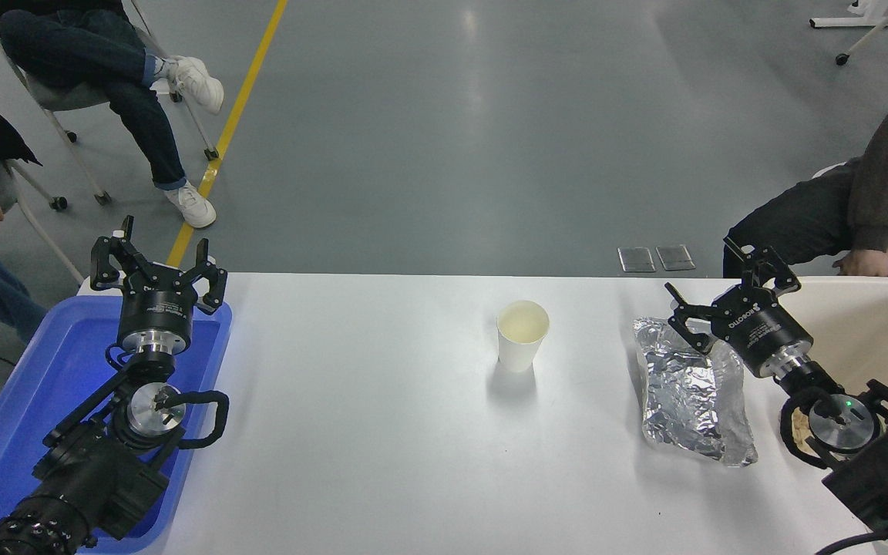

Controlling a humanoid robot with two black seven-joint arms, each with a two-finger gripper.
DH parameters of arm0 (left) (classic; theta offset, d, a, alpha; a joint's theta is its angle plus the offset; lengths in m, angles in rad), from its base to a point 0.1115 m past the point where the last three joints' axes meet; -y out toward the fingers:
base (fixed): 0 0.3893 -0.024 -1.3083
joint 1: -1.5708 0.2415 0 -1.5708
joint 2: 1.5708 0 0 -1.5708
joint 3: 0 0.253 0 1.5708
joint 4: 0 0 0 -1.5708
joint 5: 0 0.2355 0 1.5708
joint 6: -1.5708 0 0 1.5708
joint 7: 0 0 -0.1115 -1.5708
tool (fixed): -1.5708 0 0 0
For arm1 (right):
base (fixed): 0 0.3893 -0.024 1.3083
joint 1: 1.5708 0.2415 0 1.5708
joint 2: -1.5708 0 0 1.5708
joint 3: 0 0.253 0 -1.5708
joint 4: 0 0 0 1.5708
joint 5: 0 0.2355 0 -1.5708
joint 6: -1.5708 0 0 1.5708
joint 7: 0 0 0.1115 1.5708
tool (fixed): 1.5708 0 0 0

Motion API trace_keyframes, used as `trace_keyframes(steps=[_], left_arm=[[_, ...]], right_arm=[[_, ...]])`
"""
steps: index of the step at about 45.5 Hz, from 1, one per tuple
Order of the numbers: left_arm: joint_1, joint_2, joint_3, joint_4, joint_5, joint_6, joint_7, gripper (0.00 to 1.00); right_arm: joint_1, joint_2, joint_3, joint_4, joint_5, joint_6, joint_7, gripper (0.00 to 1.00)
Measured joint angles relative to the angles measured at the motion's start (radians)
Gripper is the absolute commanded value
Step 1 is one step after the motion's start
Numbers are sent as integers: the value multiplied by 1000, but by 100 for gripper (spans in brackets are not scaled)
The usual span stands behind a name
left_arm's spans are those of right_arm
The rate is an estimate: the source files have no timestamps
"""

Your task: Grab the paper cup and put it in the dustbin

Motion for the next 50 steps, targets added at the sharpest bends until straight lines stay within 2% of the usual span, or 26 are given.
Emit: trace_keyframes(steps=[25, 34, 41, 50], left_arm=[[0, 0, 0, 0, 0, 0, 0, 99], [0, 0, 0, 0, 0, 0, 0, 99], [0, 0, 0, 0, 0, 0, 0, 99], [0, 0, 0, 0, 0, 0, 0, 99]], right_arm=[[9, -4, -8, 1, -10, 3, -1, 100], [43, -15, -47, 21, -81, -6, -4, 100], [93, -86, -90, 82, -173, -32, -8, 100], [169, -262, -244, 289, -259, -97, -9, 100]])
